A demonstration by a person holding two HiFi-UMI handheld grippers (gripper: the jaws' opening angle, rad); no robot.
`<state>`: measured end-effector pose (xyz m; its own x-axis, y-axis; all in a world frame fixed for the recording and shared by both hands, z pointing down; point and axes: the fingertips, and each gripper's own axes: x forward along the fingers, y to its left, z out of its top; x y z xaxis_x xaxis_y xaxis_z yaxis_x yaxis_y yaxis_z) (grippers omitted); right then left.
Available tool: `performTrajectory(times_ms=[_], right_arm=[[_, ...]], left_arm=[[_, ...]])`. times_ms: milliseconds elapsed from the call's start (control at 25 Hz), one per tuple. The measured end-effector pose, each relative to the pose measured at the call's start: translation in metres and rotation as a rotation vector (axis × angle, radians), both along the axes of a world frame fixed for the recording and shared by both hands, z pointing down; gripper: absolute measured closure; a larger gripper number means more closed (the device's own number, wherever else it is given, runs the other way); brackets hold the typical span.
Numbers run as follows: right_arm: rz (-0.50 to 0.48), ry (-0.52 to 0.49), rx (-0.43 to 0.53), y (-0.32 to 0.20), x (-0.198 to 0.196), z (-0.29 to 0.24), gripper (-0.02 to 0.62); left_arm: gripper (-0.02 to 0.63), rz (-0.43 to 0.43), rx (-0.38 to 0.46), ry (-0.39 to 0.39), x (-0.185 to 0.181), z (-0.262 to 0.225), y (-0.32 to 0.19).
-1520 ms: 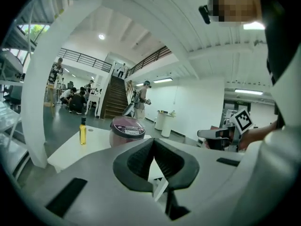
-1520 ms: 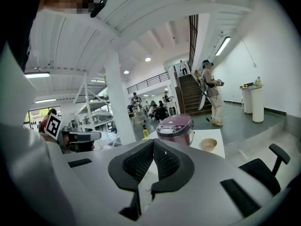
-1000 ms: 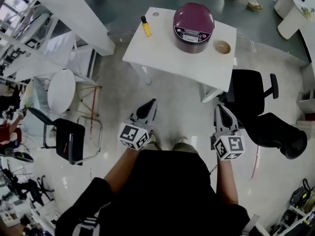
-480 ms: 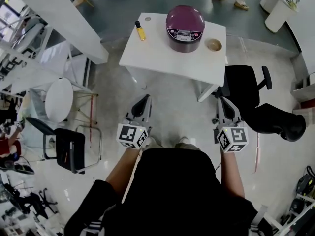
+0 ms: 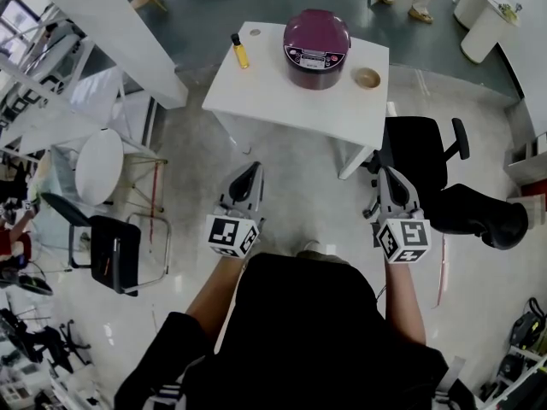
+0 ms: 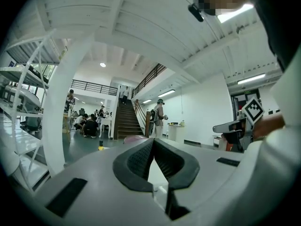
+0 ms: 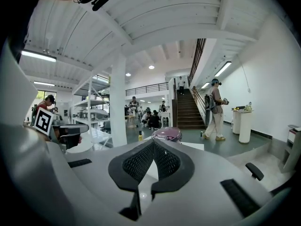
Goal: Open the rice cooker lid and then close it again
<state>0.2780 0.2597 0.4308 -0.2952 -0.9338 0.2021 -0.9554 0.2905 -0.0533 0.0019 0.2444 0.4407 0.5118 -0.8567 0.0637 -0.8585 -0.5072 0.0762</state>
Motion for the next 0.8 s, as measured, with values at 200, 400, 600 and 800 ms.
performTrajectory(times_ms=[200,400,600,800], right_arm=[[-0.004,0.002,-0.008,0.002,0.006,0.005,0.597],[-0.012,0.000,-0.010,0.004,0.012,0.007,0.597],[-0.014,-0.005,-0.016,0.003,0.017,0.010,0.597],[-0.012,-0.010,-0.024,0.001,0.019,0.013,0.597]], left_arm=[[0.603,-0.011,-0.008,0.003,0.007,0.003,0.004],[0.604,-0.012,-0.013,-0.005,0.014,0.003,0.007],[0.603,0.004,-0.035,-0.008,0.015,0.008,0.011],[0.603,0.009,-0.049,-0.012,0.016,0.009,0.011]])
